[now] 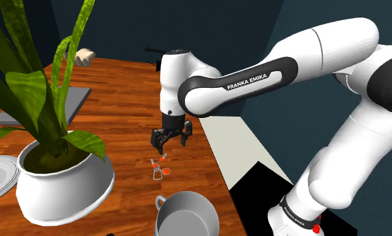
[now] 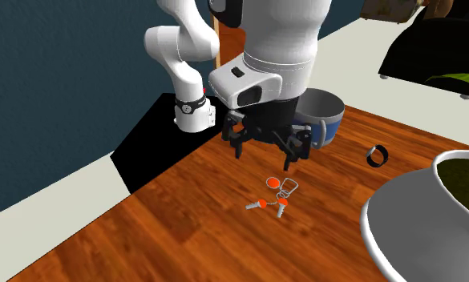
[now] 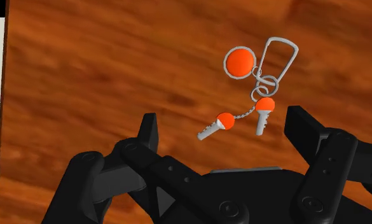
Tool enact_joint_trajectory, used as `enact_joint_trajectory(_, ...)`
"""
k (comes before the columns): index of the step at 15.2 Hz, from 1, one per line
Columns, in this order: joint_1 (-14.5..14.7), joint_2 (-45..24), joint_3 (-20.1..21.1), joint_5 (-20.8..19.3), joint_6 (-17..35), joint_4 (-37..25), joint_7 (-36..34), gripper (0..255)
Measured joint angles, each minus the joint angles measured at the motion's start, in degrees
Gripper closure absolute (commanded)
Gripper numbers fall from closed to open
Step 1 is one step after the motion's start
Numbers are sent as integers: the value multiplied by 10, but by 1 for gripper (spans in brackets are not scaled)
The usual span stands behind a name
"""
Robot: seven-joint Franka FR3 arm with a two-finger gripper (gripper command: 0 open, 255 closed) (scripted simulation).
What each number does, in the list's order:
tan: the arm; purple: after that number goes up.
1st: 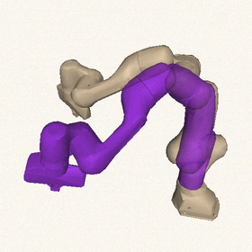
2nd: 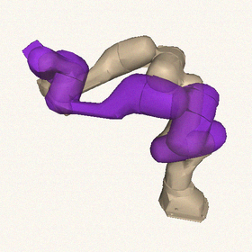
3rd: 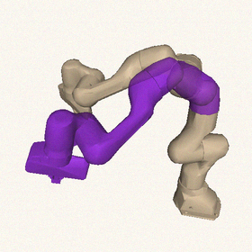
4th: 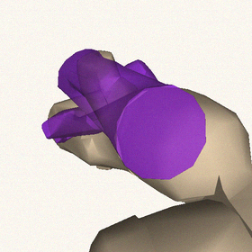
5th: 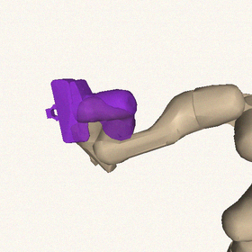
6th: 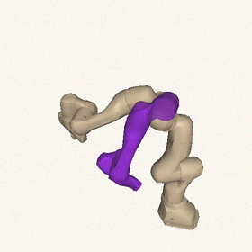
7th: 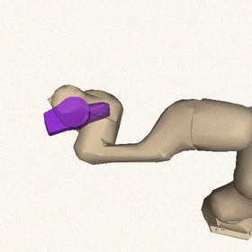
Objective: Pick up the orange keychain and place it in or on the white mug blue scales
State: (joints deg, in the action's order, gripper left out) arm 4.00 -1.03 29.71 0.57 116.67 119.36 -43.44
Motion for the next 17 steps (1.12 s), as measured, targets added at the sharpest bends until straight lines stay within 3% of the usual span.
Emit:
enact_joint_trajectory(7, 37, -134, 6, -73, 17, -88, -90, 0)
enact_joint_trajectory(17, 42, -159, 1, -89, 60, -67, -102, 0)
